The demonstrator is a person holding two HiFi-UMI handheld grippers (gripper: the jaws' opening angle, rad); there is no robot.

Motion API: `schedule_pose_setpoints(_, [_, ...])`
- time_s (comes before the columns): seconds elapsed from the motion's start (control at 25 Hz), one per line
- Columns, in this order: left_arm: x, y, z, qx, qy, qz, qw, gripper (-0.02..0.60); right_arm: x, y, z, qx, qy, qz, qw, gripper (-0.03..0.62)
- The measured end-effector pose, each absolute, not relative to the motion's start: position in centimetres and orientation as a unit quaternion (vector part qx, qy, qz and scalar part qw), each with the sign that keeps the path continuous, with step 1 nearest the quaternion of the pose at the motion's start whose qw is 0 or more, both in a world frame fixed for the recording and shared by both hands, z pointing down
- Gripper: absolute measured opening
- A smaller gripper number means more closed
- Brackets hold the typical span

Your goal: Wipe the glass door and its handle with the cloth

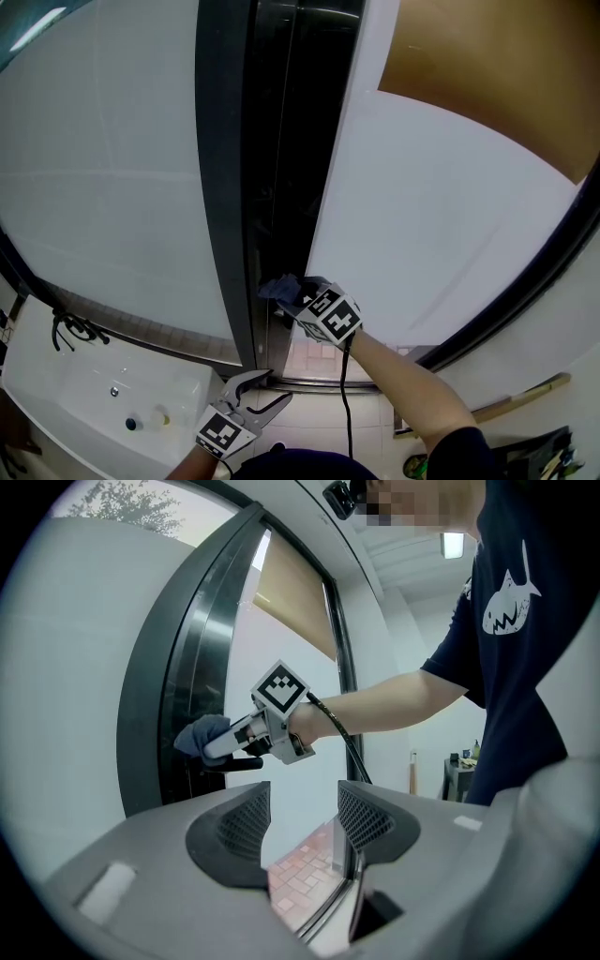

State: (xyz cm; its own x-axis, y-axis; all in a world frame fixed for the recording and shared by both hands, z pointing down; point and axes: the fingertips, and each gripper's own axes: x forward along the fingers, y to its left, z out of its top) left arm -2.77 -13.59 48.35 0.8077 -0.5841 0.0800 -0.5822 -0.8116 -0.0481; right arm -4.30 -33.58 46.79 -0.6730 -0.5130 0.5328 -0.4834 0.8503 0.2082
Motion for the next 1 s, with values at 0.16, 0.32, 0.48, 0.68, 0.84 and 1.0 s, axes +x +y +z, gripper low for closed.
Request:
schedule_pose_setpoints(0.16, [-2.1,-13.3,48.2,-0.953,0.301,-0.044,0.013,0.221,-4.6,-33.0,47.5,0.263,-0.906,-0.041,0.331,0.163])
schedule_pose_setpoints(0.32, [-1.8,-13.2,48.2,-0.953,0.301,-0.042,0.008,0.221,-3.9,-32.3,47.9,0.234,-0.896,-0.059,0.374,0.163])
schedule_pose_setpoints(0.48, [-1.6,-13.1,48.5,-0.953,0.300,-0.044,0.010,0.221,-2.5,-31.6,48.2,0.220,-0.878,-0.101,0.414,0.163])
schedule_pose_setpoints(0.68, [-1.2,-13.0,48.5,-0.954,0.297,-0.045,0.011,0.221,-0.1,-31.3,48.7,0.221,-0.857,-0.139,0.444,0.163])
schedule_pose_setpoints(0.84, [-0.9,-12.8,48.9,-0.954,0.294,-0.050,0.011,0.221,2.7,-31.1,49.0,0.230,-0.844,-0.149,0.460,0.163])
schedule_pose_setpoints(1.0, [-0.6,-12.4,48.8,-0.956,0.290,-0.050,0.013,0.221,5.7,-31.2,49.7,0.245,-0.832,-0.139,0.478,0.163])
